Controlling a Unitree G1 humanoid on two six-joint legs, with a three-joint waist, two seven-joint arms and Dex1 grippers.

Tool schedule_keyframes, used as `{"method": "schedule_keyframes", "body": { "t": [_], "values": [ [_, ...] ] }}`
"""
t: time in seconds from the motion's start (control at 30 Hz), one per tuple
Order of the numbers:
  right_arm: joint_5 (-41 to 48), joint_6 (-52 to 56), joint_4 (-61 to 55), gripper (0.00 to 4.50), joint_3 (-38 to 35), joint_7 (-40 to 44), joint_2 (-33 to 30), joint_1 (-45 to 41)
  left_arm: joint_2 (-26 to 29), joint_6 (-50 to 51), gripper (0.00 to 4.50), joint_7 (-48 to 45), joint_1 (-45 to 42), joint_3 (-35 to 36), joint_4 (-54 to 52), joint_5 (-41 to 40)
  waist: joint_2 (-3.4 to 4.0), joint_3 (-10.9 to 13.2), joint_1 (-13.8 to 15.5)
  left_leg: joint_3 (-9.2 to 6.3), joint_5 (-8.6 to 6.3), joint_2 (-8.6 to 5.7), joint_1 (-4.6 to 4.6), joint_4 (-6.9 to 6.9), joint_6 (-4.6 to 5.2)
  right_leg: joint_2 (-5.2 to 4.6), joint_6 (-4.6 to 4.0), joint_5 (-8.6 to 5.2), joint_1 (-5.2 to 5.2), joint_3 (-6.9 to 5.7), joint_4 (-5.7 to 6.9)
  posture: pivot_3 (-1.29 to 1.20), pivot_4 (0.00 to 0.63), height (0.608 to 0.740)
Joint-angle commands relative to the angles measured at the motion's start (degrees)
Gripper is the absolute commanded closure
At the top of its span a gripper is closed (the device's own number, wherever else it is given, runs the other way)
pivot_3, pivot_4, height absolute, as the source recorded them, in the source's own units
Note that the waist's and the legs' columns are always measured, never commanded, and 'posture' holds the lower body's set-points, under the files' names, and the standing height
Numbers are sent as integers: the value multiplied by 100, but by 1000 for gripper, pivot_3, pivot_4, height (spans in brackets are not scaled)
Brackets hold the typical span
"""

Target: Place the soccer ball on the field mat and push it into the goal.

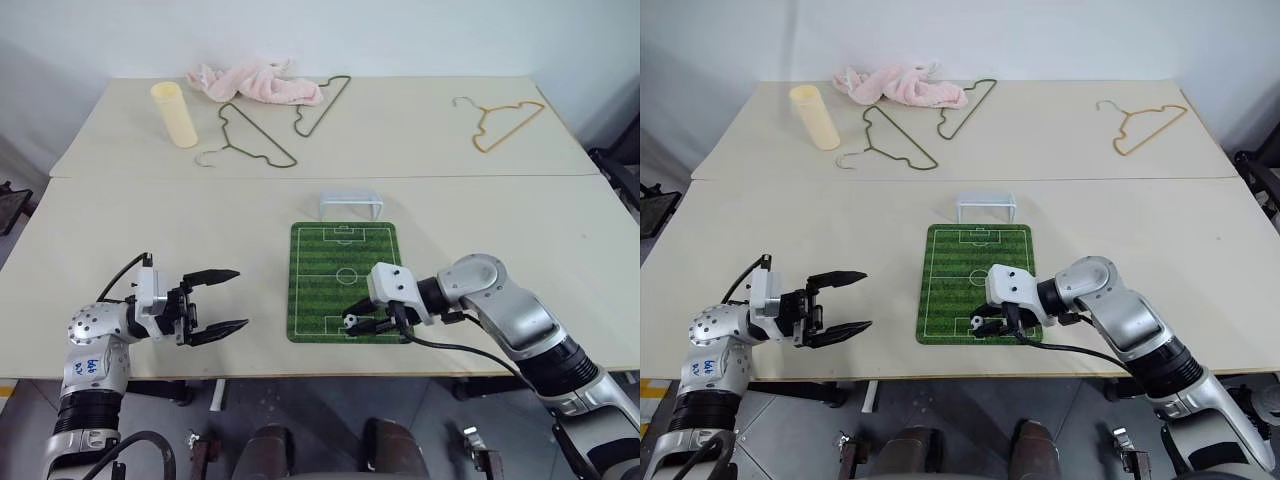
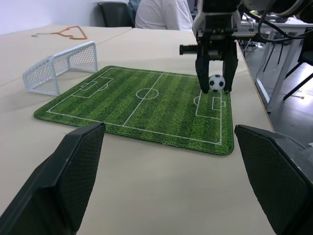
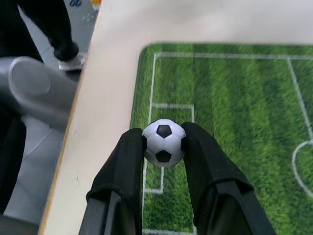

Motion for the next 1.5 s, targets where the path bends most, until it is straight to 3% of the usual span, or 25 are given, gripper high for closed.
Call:
{"method": "schedule_keyframes", "body": {
  "t": [0.03,0.43,0.63,1.33,1.5],
  "values": [
    [-105,-337,195,3652,16,77,118,-139,-20,-33,0,61,80,30,-167,-73,0,0,-3,0,0,0,0,0,0,0,0,0,0,0,0,0,150,740],
    [-323,-748,725,3652,8,137,306,-195,-67,-8,0,171,117,15,-270,-96,0,0,-75,-1,0,1,0,0,0,0,0,0,1,0,0,0,150,740],
    [-285,-765,650,1779,-25,179,300,-154,-84,1,0,226,63,0,-266,-86,0,0,-77,-1,0,1,1,1,0,1,0,0,1,0,1,0,150,740],
    [-117,-612,415,1779,-263,116,340,-414,-197,4,0,332,-189,-88,-125,-63,0,0,-76,-1,0,1,1,2,0,0,0,0,1,0,1,0,150,740],
    [145,-80,-231,1779,-528,48,263,-596,-199,-9,0,301,-208,-87,-95,-63,0,0,-77,-1,0,2,1,2,0,1,0,0,-1,0,2,0,150,740]
  ]
}}
